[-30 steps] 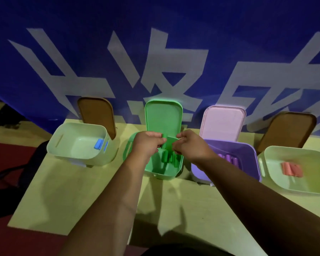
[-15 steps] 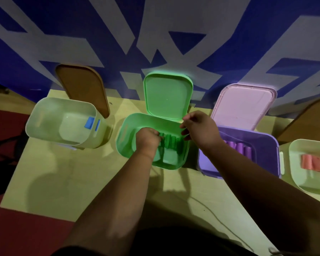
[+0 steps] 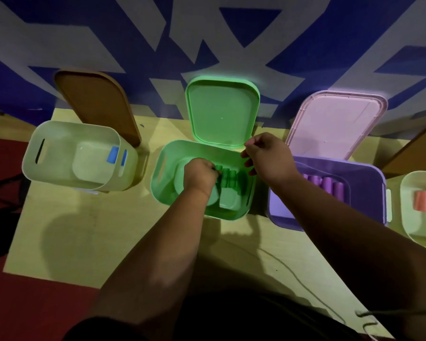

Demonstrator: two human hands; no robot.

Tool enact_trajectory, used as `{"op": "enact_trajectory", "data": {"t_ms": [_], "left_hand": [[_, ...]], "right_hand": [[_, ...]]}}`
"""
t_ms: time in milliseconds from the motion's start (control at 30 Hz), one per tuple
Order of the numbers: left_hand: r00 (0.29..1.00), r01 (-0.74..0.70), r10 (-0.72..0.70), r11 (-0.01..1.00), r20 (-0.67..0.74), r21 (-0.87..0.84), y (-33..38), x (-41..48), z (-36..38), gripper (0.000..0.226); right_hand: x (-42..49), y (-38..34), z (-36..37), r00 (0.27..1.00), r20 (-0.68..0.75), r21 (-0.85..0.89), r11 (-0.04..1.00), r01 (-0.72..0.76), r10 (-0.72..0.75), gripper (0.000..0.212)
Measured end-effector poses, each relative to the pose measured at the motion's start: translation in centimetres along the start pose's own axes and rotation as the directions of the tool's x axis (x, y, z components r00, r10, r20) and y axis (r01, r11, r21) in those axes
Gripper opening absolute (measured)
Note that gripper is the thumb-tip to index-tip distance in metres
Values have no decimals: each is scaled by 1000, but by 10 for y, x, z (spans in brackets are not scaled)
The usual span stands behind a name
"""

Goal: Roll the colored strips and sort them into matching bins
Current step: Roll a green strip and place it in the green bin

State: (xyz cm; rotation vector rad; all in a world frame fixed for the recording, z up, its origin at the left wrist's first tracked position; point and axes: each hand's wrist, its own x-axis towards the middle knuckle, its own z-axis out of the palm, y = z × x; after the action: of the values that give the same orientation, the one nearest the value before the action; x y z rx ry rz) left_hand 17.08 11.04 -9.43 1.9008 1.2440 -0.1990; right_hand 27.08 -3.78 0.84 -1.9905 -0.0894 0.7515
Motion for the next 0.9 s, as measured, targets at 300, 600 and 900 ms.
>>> {"op": "enact_trajectory", "data": {"t_ms": [300, 600, 900], "left_hand": [[999, -8, 5, 997, 34, 81, 5, -4, -1, 9], [998, 18, -19, 1000, 59, 21, 10, -8, -10, 31], [995, -84, 76, 989, 71, 121, 38, -20, -46, 42]], "right_hand": [[1, 0, -2, 1000, 15, -15, 1000, 2, -1, 11], [12, -9, -12, 1000, -9, -2, 1000, -10, 10, 17], [49, -35, -21, 999, -44, 87, 996, -13, 17, 30]]}}
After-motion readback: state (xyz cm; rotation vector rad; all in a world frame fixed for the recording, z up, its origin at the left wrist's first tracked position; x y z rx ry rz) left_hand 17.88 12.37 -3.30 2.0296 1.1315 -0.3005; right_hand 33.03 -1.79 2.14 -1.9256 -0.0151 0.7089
